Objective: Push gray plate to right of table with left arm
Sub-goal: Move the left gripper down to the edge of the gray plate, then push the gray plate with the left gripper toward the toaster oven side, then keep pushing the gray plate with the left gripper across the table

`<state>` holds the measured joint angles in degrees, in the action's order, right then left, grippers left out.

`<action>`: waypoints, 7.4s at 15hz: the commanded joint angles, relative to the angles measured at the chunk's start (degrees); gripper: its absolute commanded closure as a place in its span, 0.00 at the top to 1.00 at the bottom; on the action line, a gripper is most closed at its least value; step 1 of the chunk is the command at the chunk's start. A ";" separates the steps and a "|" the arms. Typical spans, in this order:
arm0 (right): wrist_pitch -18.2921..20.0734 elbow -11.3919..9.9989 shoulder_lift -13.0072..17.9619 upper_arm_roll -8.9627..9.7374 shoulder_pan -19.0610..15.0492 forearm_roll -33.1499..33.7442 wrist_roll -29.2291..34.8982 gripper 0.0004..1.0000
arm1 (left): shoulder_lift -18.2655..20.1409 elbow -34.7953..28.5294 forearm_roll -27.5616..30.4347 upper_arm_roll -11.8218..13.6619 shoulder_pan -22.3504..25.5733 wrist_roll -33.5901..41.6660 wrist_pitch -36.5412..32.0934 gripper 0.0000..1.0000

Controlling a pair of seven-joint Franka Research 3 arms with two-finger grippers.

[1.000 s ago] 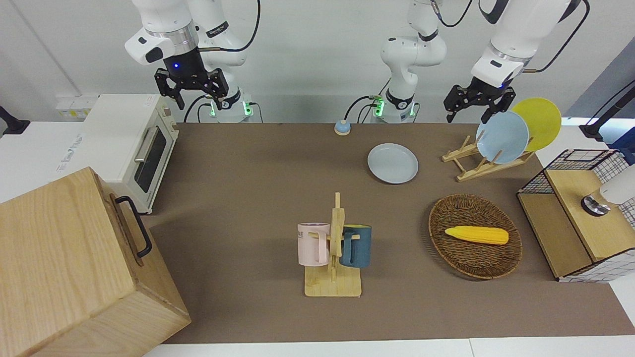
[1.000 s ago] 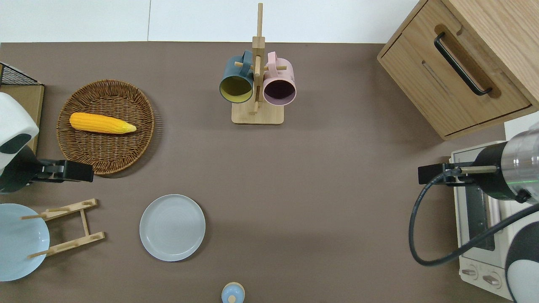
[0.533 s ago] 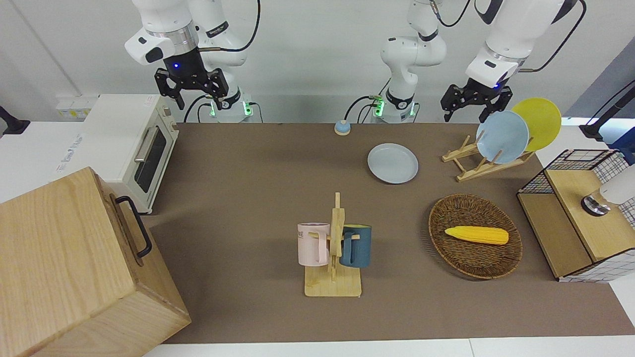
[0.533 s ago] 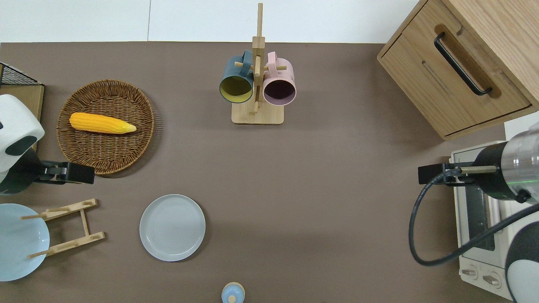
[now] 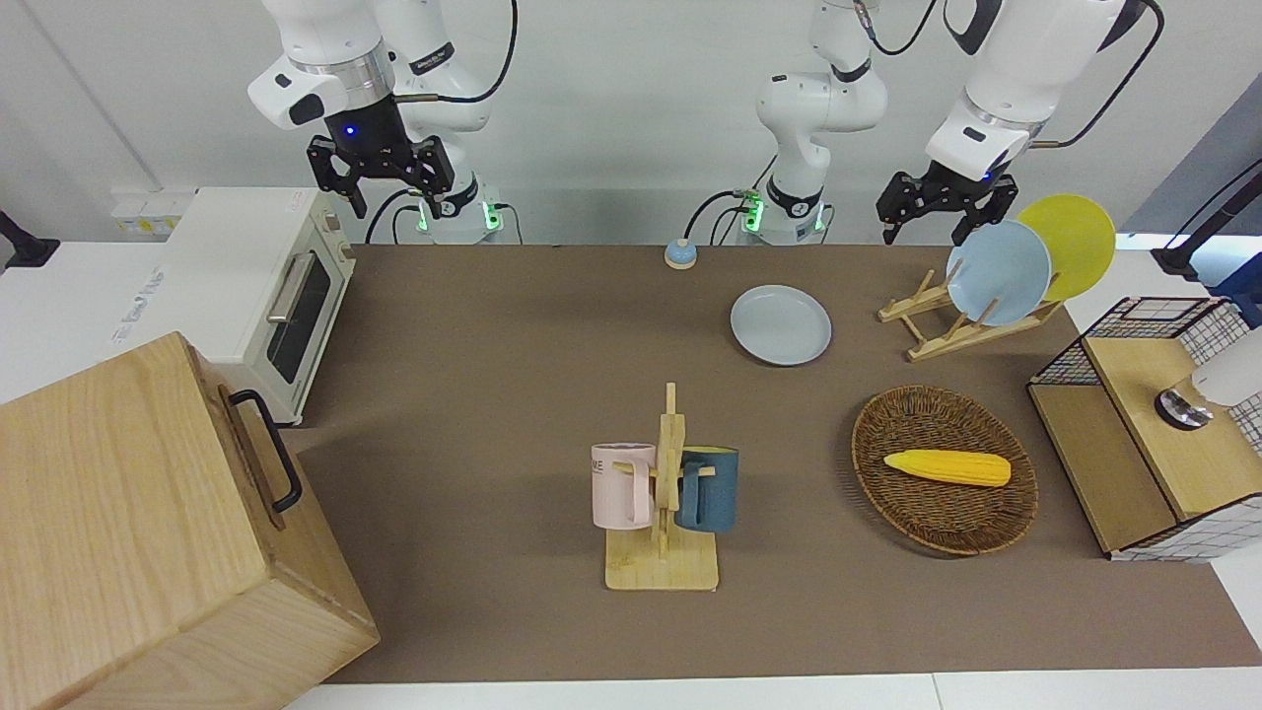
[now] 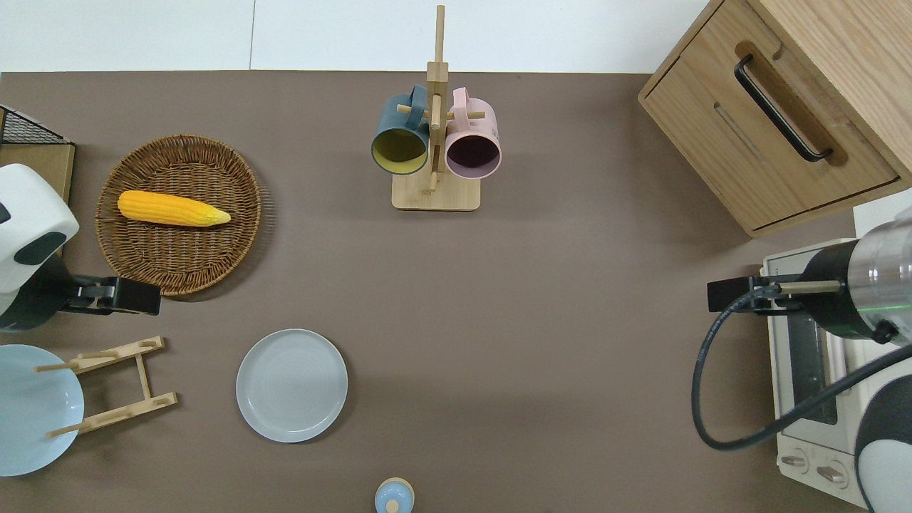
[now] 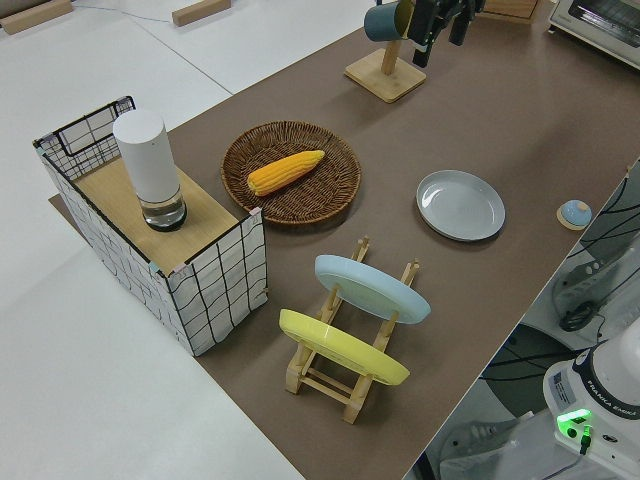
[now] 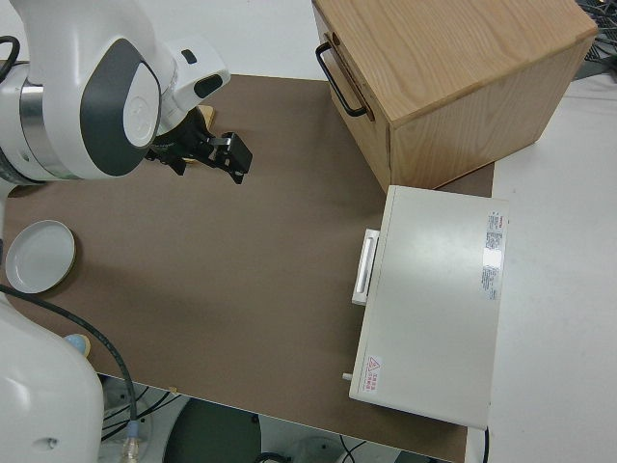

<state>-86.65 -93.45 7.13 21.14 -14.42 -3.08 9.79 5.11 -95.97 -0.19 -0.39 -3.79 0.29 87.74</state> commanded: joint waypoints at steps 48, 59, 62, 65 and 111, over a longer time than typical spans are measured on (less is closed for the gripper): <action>-0.01 -1.56 1.57 0.83 -1.40 -1.23 0.59 1.00 | 4.03 -51.33 12.67 -0.93 5.37 4.37 39.96 0.46; -0.01 -1.56 1.57 0.83 -1.40 -1.23 0.59 1.00 | 3.68 -51.42 14.86 -2.50 5.11 -0.10 40.93 0.00; -0.01 -1.56 1.57 0.83 -1.40 -1.23 0.67 1.00 | 3.68 -51.42 17.94 -6.54 5.10 -3.18 41.19 0.00; -0.01 -1.56 1.57 0.83 -1.40 -1.23 0.67 1.00 | 3.51 -51.77 20.56 -9.96 4.75 -5.20 43.20 0.00; -0.01 -1.56 1.57 0.83 -1.40 -1.23 0.59 1.00 | -14.15 -36.93 33.15 -15.16 -30.05 -39.58 66.42 0.00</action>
<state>-86.65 -93.45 7.13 21.14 -14.42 -3.08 9.79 -5.80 -136.03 31.77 -17.04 -31.23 -38.61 153.27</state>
